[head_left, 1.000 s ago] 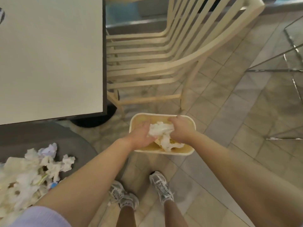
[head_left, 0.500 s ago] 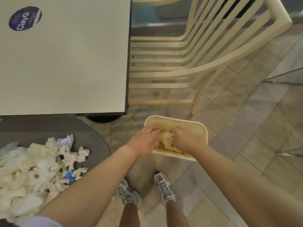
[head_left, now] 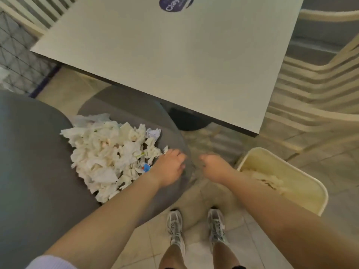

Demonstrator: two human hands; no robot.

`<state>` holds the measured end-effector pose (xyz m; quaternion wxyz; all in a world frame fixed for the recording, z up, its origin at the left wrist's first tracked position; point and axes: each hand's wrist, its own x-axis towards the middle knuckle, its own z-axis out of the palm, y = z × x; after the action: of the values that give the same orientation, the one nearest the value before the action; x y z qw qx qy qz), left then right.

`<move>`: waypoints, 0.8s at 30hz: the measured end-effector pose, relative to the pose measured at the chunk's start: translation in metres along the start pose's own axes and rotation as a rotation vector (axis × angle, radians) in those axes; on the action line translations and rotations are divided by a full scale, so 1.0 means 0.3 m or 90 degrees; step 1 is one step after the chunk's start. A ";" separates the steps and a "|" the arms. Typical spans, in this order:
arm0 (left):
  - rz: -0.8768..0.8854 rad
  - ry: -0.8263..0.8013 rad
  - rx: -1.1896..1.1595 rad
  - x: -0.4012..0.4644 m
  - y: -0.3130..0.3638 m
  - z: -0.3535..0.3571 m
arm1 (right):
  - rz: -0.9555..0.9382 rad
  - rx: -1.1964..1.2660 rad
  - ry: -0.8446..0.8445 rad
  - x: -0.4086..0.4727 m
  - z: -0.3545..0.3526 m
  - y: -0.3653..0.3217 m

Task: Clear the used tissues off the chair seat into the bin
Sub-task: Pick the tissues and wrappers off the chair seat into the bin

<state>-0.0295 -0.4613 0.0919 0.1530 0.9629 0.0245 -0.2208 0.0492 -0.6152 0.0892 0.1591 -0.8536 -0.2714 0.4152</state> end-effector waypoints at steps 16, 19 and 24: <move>-0.085 -0.053 -0.052 -0.080 -0.420 0.336 | -0.022 -0.117 0.030 0.432 0.323 -0.246; -0.047 -0.022 -0.037 -0.078 -0.409 0.387 | -0.044 -0.190 0.030 0.447 0.368 -0.221; -0.027 0.075 -0.127 -0.087 -0.402 0.411 | -0.007 -0.266 0.046 0.427 0.385 -0.209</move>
<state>-0.1185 -0.3837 -0.0367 0.2414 0.9536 0.0754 -0.1636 0.0016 -0.4833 -0.0292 -0.0095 -0.8807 -0.3506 0.3183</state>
